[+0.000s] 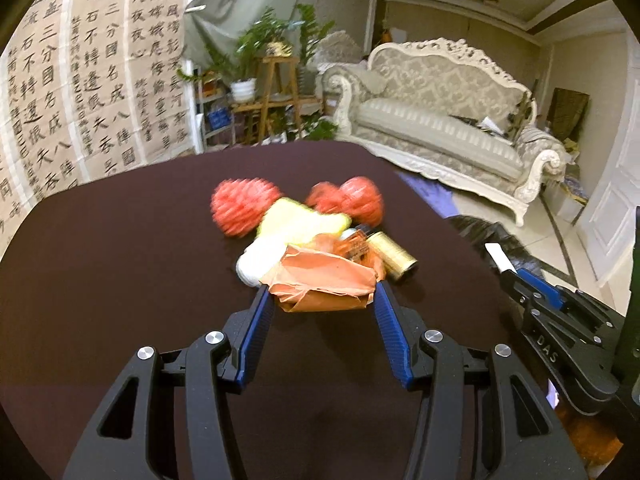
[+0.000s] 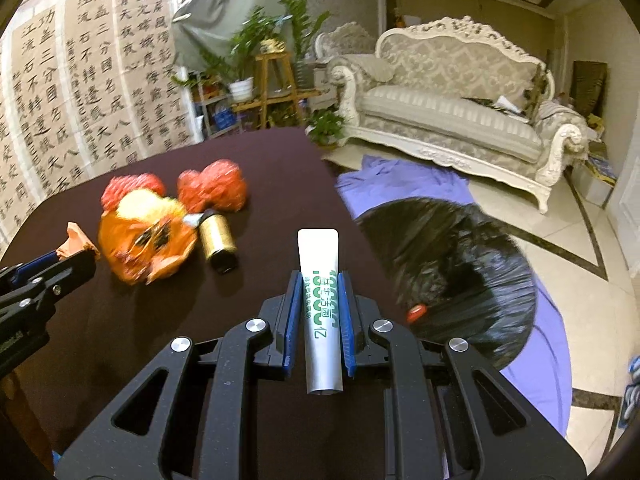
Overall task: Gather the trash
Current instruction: 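Carry the white tube over the bin and open the right tool, then move both tools back over the table items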
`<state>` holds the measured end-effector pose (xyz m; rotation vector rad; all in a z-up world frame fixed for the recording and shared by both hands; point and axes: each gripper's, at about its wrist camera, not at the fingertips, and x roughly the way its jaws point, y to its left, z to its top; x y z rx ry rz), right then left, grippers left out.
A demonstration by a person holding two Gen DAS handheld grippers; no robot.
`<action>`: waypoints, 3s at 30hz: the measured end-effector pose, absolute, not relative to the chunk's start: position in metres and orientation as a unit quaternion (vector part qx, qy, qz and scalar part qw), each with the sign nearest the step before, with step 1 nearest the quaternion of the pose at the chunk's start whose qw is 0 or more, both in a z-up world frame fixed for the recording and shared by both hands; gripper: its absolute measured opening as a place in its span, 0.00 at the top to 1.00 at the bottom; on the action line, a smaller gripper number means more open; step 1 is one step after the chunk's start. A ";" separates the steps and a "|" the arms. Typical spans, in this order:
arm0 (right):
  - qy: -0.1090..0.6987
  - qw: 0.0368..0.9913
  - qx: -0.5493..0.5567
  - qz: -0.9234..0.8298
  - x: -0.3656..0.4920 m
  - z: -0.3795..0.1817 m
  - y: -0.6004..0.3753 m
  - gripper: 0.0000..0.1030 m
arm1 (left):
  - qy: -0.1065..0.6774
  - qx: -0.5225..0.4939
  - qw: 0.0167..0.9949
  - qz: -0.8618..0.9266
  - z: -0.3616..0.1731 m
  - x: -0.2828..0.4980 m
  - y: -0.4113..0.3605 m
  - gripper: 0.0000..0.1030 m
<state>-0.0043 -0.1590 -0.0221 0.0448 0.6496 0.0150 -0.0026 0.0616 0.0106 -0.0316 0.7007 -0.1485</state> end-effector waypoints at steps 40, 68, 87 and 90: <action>0.312 0.942 0.058 -0.112 0.065 -0.052 -0.298 0.82 | 0.369 0.086 0.913 -0.151 -0.025 0.121 -0.127 0.48; 0.314 0.942 0.061 -0.102 0.045 -0.042 -0.272 0.52 | 0.357 0.047 0.926 -0.112 0.005 0.094 -0.069 0.24; 0.305 0.952 0.017 0.017 0.038 -0.017 -0.150 0.46 | 0.327 -0.012 0.945 0.014 0.033 0.051 0.081 0.24; 0.303 0.952 0.006 0.039 0.036 -0.015 -0.129 0.46 | 0.326 -0.018 0.944 0.044 0.030 0.045 0.106 0.24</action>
